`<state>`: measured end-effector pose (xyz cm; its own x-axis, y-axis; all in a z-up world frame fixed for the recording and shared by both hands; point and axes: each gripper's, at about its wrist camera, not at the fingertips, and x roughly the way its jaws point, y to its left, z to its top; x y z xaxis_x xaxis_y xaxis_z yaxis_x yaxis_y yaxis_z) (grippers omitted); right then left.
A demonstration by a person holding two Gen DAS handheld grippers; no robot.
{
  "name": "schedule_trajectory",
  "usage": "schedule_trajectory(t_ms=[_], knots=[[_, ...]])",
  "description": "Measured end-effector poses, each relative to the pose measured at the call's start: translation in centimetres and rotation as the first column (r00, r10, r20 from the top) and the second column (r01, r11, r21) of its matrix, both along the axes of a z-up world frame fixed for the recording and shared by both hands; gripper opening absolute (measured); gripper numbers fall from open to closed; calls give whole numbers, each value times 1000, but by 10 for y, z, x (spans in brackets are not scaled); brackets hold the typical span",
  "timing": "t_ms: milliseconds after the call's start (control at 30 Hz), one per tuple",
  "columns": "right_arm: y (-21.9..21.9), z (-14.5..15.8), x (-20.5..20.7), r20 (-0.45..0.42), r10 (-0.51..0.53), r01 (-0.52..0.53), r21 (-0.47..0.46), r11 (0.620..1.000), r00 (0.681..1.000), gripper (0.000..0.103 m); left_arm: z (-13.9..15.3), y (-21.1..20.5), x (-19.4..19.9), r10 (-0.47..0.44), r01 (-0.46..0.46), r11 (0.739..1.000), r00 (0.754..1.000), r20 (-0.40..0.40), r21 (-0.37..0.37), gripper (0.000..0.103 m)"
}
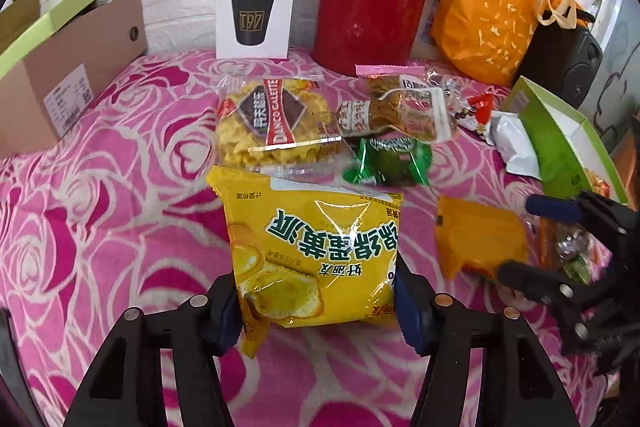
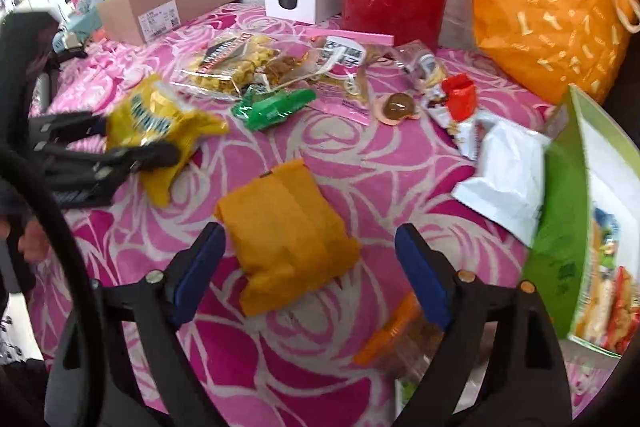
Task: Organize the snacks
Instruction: 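Grasp the yellow chip bag with left gripper while right grasps the orange pack, then drop both held bags into the green box and open both grippers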
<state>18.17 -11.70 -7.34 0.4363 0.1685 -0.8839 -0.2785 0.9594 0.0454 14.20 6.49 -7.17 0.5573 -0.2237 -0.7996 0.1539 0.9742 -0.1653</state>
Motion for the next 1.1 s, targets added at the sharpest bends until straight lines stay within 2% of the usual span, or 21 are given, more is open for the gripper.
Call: schedule_trajectory(t_ms=[67, 133, 200, 300, 500, 533, 567, 667, 800, 933, 1100], knots=[[3, -9, 6, -26, -6, 6, -6, 1000, 1000, 84, -1, 5, -7, 28, -28, 1000, 1000, 1, 7, 66], [6, -11, 3, -40, -22, 22, -5, 1000, 999, 59, -5, 10, -9, 68, -68, 997, 998, -6, 22, 69], [5, -9, -2, -53, -34, 35, 20, 999, 998, 57, -4, 18, -10, 100, -100, 995, 995, -13, -4, 73], [3, -1, -15, -51, -40, 42, 39, 998, 998, 57, -3, 26, -9, 131, -132, 990, 991, -28, -41, 74], [-7, 27, -39, -10, -74, 75, 107, 991, 997, 56, -6, 18, -4, 119, -120, 993, 993, -19, -14, 74], [-11, 34, -43, 3, -84, 84, 118, 989, 996, 56, -5, 17, -3, 114, -115, 993, 993, -16, -15, 73], [-15, 40, -48, 16, -95, 92, 128, 987, 995, 56, -5, 16, -2, 101, -102, 995, 995, -17, -24, 65], [-31, 59, -62, 48, -141, 131, 164, 978, 989, 56, 4, 13, -5, 87, -88, 996, 996, -15, -36, 61], [-66, 83, -87, 109, -227, 205, 180, 962, 968, 56, 40, -13, -21, 1, 2, 999, 998, 68, -52, 59], [-108, 101, -109, 155, -338, 310, 182, 933, 928, 56, 81, -62, -26, -125, 135, 990, 979, 159, -50, 59], [-172, 118, -137, 194, -502, 477, 162, 864, 843, 56, 109, -136, -17, -272, 289, 956, 941, 203, -55, 59]])
